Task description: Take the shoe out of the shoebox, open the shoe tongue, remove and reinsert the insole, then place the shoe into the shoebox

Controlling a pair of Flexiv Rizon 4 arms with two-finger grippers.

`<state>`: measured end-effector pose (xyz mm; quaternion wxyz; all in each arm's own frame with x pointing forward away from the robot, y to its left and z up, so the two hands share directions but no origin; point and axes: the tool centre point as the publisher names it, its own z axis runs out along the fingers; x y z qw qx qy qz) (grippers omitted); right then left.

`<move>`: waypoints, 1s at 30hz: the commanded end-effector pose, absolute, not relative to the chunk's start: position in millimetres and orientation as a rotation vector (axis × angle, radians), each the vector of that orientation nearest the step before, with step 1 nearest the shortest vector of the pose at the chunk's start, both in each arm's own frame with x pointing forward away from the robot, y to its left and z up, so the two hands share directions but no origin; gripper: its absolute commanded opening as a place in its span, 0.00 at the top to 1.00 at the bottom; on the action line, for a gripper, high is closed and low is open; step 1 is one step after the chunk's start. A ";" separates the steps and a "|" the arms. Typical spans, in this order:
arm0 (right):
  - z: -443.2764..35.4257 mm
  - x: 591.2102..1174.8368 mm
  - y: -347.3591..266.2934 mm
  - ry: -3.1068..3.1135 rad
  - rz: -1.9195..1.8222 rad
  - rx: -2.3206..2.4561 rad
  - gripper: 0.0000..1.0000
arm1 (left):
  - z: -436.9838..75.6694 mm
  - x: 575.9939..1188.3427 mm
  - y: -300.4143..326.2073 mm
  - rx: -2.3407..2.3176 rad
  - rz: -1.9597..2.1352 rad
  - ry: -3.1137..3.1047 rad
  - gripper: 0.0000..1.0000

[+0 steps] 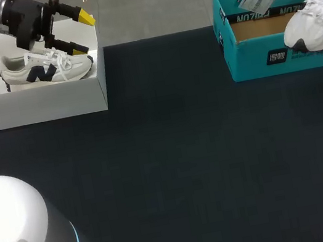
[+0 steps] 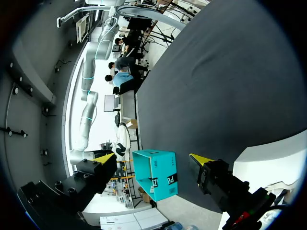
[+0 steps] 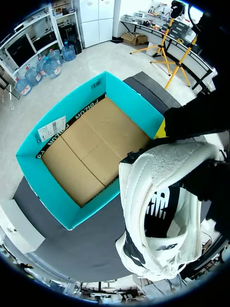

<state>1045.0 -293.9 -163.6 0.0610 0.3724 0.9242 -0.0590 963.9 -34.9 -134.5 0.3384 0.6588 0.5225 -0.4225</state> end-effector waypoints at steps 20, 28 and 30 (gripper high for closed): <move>-157.8 1033.3 -323.7 1.462 -0.199 2.514 1.00 | -134.1 963.7 -34.6 1.720 -1.098 1.362 0.00; -157.1 1032.8 -324.6 1.446 -0.190 2.519 1.00 | -134.1 963.7 -34.6 1.720 -1.098 1.362 0.00; -157.1 1032.8 -324.6 1.446 -0.190 2.519 1.00 | -134.1 963.7 -34.6 1.720 -1.098 1.362 0.00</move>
